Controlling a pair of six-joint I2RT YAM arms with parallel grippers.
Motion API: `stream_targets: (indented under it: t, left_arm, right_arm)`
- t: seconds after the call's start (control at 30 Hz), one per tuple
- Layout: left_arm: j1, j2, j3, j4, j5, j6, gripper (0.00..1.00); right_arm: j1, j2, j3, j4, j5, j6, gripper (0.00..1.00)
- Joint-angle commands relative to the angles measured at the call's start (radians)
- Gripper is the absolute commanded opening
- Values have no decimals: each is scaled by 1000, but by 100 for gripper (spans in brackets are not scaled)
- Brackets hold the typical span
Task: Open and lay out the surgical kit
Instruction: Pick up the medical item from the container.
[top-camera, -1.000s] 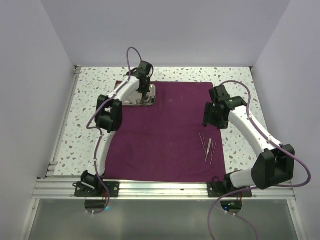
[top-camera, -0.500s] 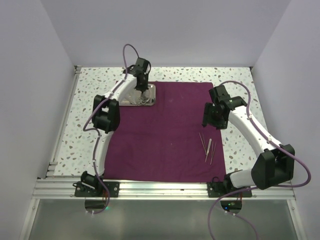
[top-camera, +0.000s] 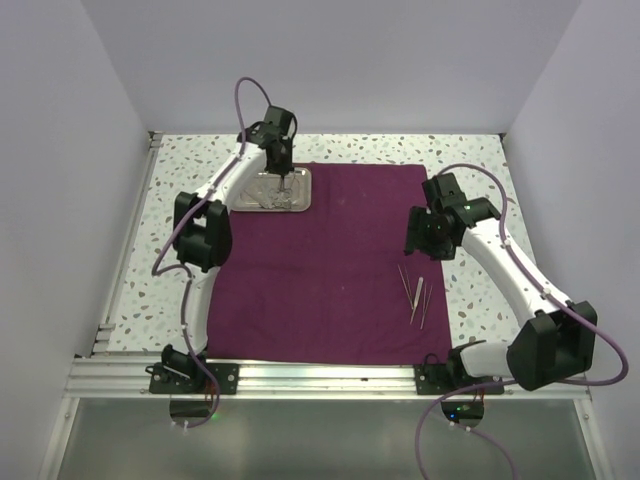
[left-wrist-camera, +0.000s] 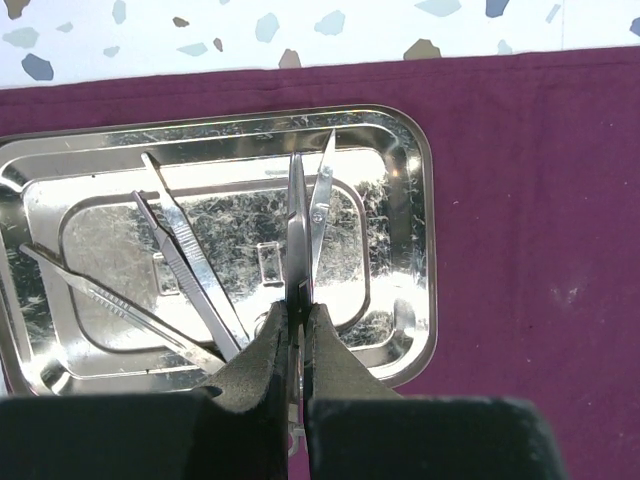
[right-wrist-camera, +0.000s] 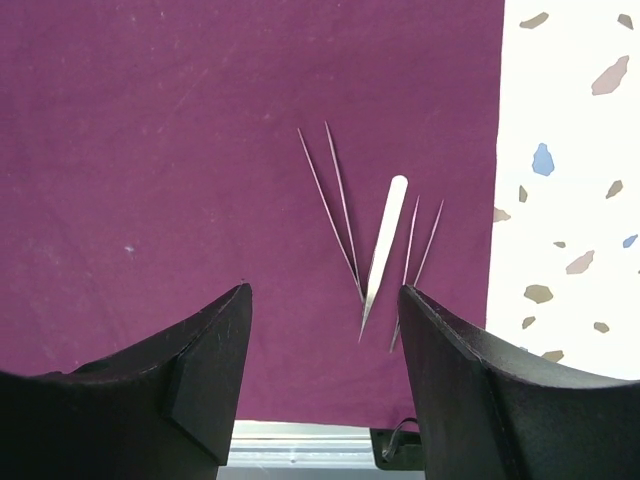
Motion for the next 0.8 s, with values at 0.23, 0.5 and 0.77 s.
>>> stream_targets:
  t: [0.23, 0.5, 0.77]
  left_arm:
    - [9, 25, -24, -13, -2, -34, 0]
    - [9, -18, -78, -10, 4, -35, 0]
    - [-25, -196, -253, 21, 1, -89, 0]
  right_arm:
    - [-2, -105, -49, -12, -36, -22, 64]
    - [-2, -179, -100, -32, -44, 7, 65]
    - [-4, -219, -109, -49, -43, 24, 65]
